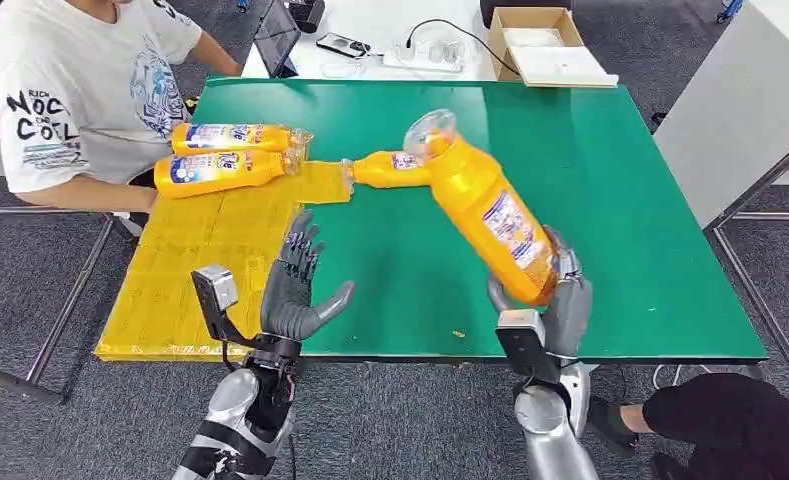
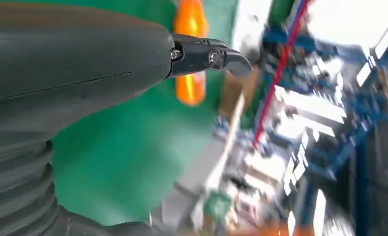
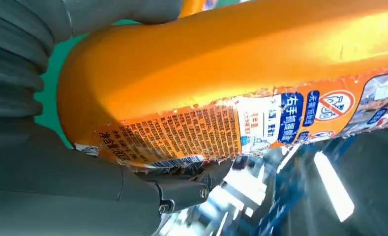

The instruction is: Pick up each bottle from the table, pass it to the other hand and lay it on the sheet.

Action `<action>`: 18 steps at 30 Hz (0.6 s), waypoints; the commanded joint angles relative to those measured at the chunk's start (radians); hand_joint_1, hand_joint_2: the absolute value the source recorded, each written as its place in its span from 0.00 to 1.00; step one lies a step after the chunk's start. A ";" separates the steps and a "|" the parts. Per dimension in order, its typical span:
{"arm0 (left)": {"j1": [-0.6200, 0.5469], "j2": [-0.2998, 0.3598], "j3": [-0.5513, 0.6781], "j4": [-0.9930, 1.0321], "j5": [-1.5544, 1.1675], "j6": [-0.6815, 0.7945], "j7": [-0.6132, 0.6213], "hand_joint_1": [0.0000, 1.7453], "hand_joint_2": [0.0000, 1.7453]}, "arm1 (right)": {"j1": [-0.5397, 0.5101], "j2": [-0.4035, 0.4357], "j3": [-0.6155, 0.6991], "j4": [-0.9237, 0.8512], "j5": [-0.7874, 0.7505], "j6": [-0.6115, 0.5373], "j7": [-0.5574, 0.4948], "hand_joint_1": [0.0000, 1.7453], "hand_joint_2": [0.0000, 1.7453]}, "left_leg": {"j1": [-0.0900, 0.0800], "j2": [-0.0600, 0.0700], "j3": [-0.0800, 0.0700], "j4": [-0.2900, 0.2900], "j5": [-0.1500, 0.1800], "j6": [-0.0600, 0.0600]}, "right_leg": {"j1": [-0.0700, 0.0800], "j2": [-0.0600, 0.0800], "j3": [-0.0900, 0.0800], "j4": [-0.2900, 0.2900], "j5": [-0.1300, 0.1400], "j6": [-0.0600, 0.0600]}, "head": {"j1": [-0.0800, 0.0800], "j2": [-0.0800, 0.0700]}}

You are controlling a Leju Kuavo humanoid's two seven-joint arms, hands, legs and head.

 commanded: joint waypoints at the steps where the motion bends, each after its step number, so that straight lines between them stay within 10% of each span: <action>1: 0.014 0.065 -0.096 -0.064 0.026 -0.038 0.008 0.00 1.00 | -0.009 0.027 0.084 0.113 -0.002 0.004 -0.017 1.00 1.00 | 0.001 0.003 0.007 -0.001 -0.003 0.000 | 0.001 0.002 0.006 -0.001 -0.002 -0.003 | 0.000 0.000; 18: -0.009 0.054 -0.132 0.014 0.067 -0.081 0.047 0.00 1.00 | -0.046 0.074 0.319 0.322 0.108 -0.038 -0.030 1.00 1.00 | 0.001 0.003 0.005 -0.001 -0.001 0.000 | 0.001 0.002 0.004 -0.002 0.000 -0.002 | 0.000 0.000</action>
